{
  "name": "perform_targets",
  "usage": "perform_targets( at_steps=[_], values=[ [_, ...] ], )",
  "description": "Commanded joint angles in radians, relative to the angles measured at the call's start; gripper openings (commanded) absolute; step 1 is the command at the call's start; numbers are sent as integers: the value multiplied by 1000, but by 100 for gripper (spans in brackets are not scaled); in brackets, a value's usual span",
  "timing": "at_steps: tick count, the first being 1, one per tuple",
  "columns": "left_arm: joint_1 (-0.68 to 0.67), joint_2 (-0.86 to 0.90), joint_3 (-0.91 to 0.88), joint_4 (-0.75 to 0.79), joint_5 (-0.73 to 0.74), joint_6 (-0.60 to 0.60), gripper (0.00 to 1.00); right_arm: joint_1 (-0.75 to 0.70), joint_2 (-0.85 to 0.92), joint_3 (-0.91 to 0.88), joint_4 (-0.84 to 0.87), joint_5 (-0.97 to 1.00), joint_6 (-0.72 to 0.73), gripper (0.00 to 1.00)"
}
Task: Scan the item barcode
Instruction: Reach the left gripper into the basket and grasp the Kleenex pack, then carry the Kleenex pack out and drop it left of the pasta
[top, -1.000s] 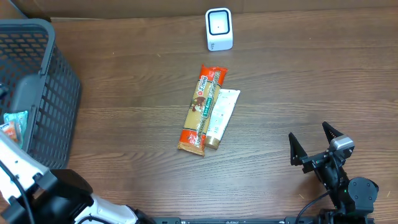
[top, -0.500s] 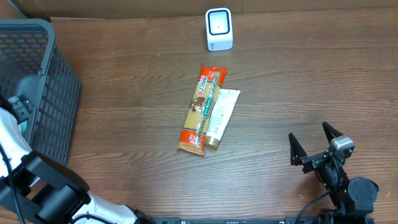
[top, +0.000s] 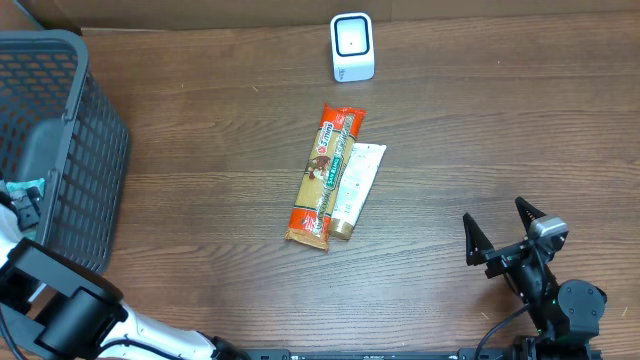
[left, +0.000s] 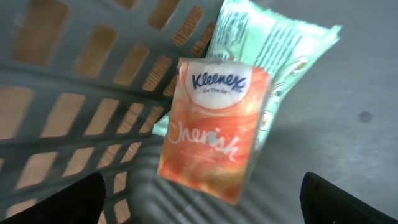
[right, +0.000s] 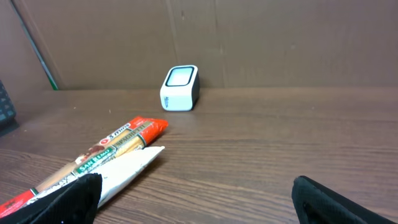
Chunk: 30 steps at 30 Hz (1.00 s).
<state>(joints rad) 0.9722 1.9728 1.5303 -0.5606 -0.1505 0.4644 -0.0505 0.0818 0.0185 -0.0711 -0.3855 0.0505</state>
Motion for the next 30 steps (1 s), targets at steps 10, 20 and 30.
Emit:
perform_targets(
  at_steps=[10, 20, 30],
  values=[
    [24, 66, -12, 55, 150, 18, 82, 5, 10, -4, 3, 2, 33, 100],
    [21, 107, -11, 72, 166, -40, 54, 5, 10, -4, 3, 2, 33, 100],
    [5, 68, 20, 60, 187, -245, 4, 5, 10, -4, 4, 2, 33, 100]
  ],
)
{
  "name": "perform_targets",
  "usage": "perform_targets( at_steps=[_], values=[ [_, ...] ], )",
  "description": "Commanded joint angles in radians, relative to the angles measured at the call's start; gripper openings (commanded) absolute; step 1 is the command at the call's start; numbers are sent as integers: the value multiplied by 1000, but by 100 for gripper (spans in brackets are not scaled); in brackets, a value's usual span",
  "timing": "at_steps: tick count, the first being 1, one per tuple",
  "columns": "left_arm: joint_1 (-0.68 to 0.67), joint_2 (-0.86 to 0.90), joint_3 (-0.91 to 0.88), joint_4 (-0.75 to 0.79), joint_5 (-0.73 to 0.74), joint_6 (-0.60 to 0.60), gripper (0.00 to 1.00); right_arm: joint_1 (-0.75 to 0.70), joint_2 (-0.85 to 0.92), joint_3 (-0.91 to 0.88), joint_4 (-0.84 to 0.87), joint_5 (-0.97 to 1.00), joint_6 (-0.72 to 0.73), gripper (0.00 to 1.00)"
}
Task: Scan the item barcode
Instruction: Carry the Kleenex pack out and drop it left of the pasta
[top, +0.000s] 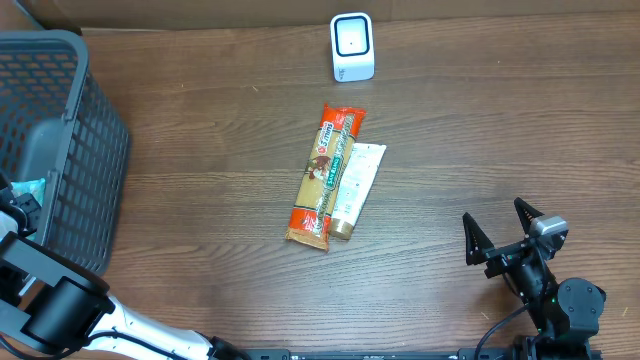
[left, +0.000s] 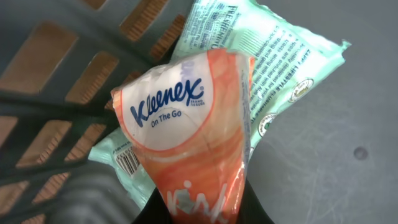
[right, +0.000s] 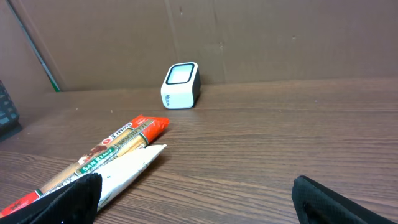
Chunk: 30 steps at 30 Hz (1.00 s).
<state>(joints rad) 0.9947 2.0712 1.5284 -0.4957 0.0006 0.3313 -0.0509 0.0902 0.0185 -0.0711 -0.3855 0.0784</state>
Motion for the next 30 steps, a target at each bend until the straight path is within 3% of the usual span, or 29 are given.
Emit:
perform_targets(
  at_steps=[1, 7, 12, 15, 19, 23, 30],
  values=[
    [-23, -47, 29, -8, 56, -125, 4, 5, 2, -4, 4, 2, 5, 100],
    [-82, -208, 81, -13, 208, -277, 4, 5, 2, -5, 4, 2, 5, 100],
    [-160, -396, 126, -119, 441, -463, 4, 5, 2, -4, 4, 2, 5, 100],
    [-252, -502, 126, -202, 555, -482, 4, 5, 2, -4, 4, 2, 5, 100],
    [-446, -559, 126, -335, 522, -432, 4, 5, 2, -4, 4, 2, 5, 100],
    [-693, -528, 108, -460, 375, -354, 4, 5, 2, -4, 4, 2, 5, 100],
    [-1022, -354, -10, -502, 152, -258, 4, 5, 2, -4, 4, 2, 5, 100]
  ],
)
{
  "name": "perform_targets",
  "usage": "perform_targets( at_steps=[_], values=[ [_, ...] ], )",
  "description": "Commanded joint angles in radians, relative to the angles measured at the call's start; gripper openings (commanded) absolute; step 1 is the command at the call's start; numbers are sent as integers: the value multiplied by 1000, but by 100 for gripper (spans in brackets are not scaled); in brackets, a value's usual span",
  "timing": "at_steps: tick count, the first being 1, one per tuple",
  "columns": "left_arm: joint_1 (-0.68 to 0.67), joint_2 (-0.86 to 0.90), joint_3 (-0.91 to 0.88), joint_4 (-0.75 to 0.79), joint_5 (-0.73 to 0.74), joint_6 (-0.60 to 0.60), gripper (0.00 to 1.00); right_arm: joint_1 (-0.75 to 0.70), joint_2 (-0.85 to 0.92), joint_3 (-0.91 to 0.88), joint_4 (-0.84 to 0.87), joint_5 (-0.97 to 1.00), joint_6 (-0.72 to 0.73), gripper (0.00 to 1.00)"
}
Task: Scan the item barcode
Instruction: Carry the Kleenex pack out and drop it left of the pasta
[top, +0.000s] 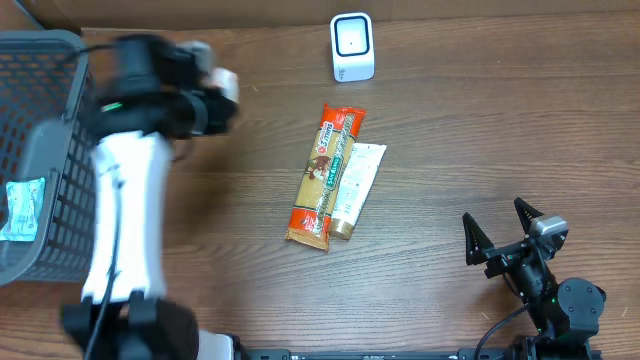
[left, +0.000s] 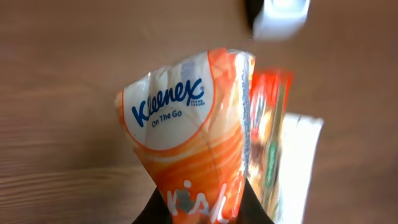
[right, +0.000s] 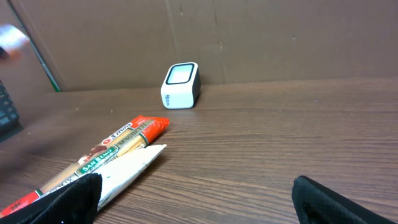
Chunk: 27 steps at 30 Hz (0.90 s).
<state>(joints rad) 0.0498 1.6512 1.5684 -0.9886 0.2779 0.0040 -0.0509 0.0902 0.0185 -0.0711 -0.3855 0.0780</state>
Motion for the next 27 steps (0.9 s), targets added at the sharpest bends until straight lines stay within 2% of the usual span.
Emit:
perform_targets(
  at_steps=[1, 4, 11, 13, 17, 21, 27],
  values=[
    [-103, 96, -65, -9, -140, 72, 4, 5, 2, -4, 4, 2, 5, 100],
    [-165, 204, -97, -1, -155, 80, 11, 5, 2, -4, 4, 2, 5, 100],
    [-217, 451, -101, -7, -154, 77, 14, 5, 2, -4, 4, 2, 5, 100],
    [-217, 483, -101, -13, -154, 71, 25, 5, 2, -5, 4, 2, 5, 100],
    [-217, 480, -84, -39, -154, 71, 81, 5, 2, -4, 4, 2, 5, 100],
    [-216, 469, 38, -143, -156, 71, 100, 5, 2, -4, 4, 2, 5, 100],
    [-191, 463, 426, -381, -159, 90, 100, 5, 2, -5, 4, 2, 5, 100]
  ],
)
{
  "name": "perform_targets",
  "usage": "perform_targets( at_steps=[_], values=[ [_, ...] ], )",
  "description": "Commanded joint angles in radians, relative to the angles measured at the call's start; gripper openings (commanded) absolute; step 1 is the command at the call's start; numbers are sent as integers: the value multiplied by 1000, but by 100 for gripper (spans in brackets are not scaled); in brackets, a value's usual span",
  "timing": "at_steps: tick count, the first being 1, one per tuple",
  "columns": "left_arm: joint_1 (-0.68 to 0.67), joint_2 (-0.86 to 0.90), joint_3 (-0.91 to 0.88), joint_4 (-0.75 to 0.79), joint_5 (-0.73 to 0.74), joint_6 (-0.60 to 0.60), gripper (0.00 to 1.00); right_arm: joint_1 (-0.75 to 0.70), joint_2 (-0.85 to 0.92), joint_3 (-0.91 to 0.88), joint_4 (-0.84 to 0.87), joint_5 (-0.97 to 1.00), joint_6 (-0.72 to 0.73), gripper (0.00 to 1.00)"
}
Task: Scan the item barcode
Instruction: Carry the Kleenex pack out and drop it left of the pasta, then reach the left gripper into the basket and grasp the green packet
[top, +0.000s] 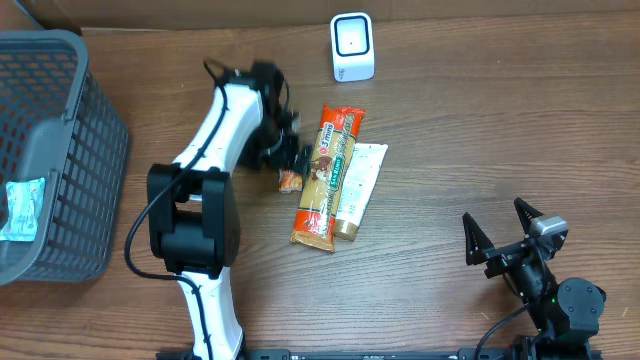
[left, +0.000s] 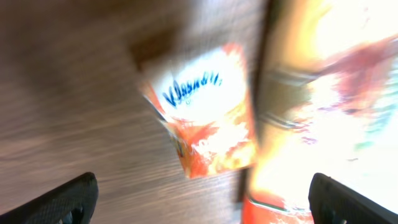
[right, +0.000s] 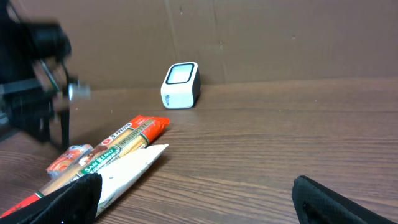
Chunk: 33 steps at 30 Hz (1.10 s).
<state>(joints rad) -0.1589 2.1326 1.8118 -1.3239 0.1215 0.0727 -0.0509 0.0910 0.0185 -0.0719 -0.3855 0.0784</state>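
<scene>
The orange Kleenex tissue pack (top: 291, 180) lies flat on the table against the left side of the long pasta package (top: 325, 175). In the left wrist view the pack (left: 202, 118) is blurred, and it sits beyond the tips of the fingers (left: 68, 202). My left gripper (top: 288, 158) hovers just over it, open and holding nothing. The white barcode scanner (top: 351, 47) stands at the far edge, its window facing up. It also shows in the right wrist view (right: 180, 86). My right gripper (top: 497, 218) rests open at the near right.
A white tube (top: 358, 190) lies against the right side of the pasta package. A grey mesh basket (top: 60, 120) stands at the left edge, with a green packet (top: 20, 210) inside. My left arm (top: 215, 130) stretches across the table's middle left.
My left gripper was shut on the tissue pack in the air, left of the scanner. Now it is open, and the pack lies on the table beside the pasta package. The right arm is unmoved.
My left gripper was open over the tissue pack inside the basket. Then it was shut on the pack there. Later it held the pack above the table near the scanner. Now the pack lies released beside the pasta package.
</scene>
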Motion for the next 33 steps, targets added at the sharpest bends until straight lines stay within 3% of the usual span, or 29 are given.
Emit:
perform_targets(
  at_steps=[1, 7, 10, 14, 16, 21, 27, 33],
  values=[
    [28, -18, 280, -95, -7, 29, 100, 5, 1, -4, 5, 2, 4, 100],
    [154, -18, 843, -307, -158, -39, 100, 5, 1, -4, 5, 3, 4, 100],
    [319, -18, 1094, -333, -241, -156, 100, 5, 1, -4, 5, 2, 4, 100],
    [598, -18, 1249, -355, -227, -363, 100, 5, 1, -4, 5, 2, 4, 100],
    [733, -18, 1254, -365, -173, -413, 100, 5, 1, -4, 5, 2, 4, 100],
    [963, -14, 1136, -365, -69, -361, 100, 5, 2, -4, 4, 2, 5, 100],
    [1052, -14, 930, -361, -80, -320, 100, 5, 19, -4, 4, 2, 4, 100],
    [1056, -12, 658, -188, -103, -246, 100, 5, 35, -5, 4, 2, 4, 100]
  ],
)
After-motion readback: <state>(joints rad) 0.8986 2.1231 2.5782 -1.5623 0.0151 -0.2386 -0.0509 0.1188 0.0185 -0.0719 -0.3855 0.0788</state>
